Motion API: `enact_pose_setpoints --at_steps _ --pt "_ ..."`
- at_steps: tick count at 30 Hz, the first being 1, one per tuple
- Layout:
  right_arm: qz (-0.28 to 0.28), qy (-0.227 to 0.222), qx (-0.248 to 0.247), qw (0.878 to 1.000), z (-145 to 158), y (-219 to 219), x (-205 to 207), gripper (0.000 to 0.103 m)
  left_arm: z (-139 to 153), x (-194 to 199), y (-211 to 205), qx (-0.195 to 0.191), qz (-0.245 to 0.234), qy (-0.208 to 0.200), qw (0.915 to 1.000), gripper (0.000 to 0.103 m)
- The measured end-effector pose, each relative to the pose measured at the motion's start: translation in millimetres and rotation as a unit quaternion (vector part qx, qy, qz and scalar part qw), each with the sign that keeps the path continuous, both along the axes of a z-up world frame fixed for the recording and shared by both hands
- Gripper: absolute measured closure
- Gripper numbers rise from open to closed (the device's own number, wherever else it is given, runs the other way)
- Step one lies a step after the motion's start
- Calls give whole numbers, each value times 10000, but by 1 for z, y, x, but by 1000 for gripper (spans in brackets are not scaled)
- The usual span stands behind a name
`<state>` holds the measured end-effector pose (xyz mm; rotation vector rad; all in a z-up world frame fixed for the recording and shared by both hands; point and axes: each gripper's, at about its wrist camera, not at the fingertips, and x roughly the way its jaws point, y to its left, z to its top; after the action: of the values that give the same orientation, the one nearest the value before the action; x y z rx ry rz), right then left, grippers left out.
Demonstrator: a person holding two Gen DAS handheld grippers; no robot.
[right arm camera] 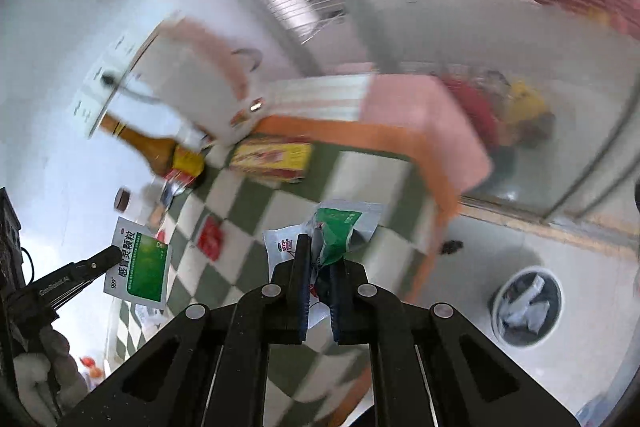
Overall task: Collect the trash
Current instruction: 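Carry both sachets toward the floor bin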
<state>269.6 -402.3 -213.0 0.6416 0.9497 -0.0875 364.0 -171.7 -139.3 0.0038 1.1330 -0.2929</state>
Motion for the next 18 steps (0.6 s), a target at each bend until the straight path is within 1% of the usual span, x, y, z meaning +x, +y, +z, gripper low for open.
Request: enact_pose_setpoints --at_steps 2,5,6,8,9,10,11,12,13,14,15,16,18 --pt "-314 -1 48 9995 -2 -30 -28 95 -5 -15 -44 -56 -418 60 9991 103" --pt "-809 66 71 9967 -11 -77 -75 95 -23 -40 -111 -145 -1013 233 9945 103" --pt "-955 105 91 9953 -16 -91 -90 95 -35 -53 -142 -180 -1281 355 9910 103" --pt "-1346 261 119 9905 -35 -127 -131 95 -58 -72 -184 -186 -1623 528 9852 103" --pt "-1512 361 164 9877 -48 -142 -149 95 -74 -83 -207 -193 -1804 662 9812 103" --pt "-1675 473 248 9844 -65 -158 -168 95 -100 -95 -234 -193 -1985 892 9758 103" --pt "-1831 612 346 9806 -85 -173 -187 95 -117 -101 -249 -177 -2074 1024 9727 103" --pt "-1979 740 457 9764 -108 -187 -204 95 -150 -110 -272 -142 -2187 1256 9676 103" --pt "-2069 817 572 9733 -125 -197 -216 95 -174 -116 -287 -120 -2243 1427 9639 103" --pt "-2206 960 803 9673 -160 -213 -235 95 -201 -121 -301 -111 -2284 1632 9597 103" --pt "-2315 1070 909 9627 -188 -223 -248 95 -243 -127 -320 -91 -2349 1935 9525 103" --pt "-2374 1151 1017 9592 -216 -232 -257 95 -272 -130 -331 -48 -2341 2118 9489 103" --pt "-2515 1347 1276 9499 -281 -248 -275 95 -336 -138 -355 -4 -2364 2504 9388 103"
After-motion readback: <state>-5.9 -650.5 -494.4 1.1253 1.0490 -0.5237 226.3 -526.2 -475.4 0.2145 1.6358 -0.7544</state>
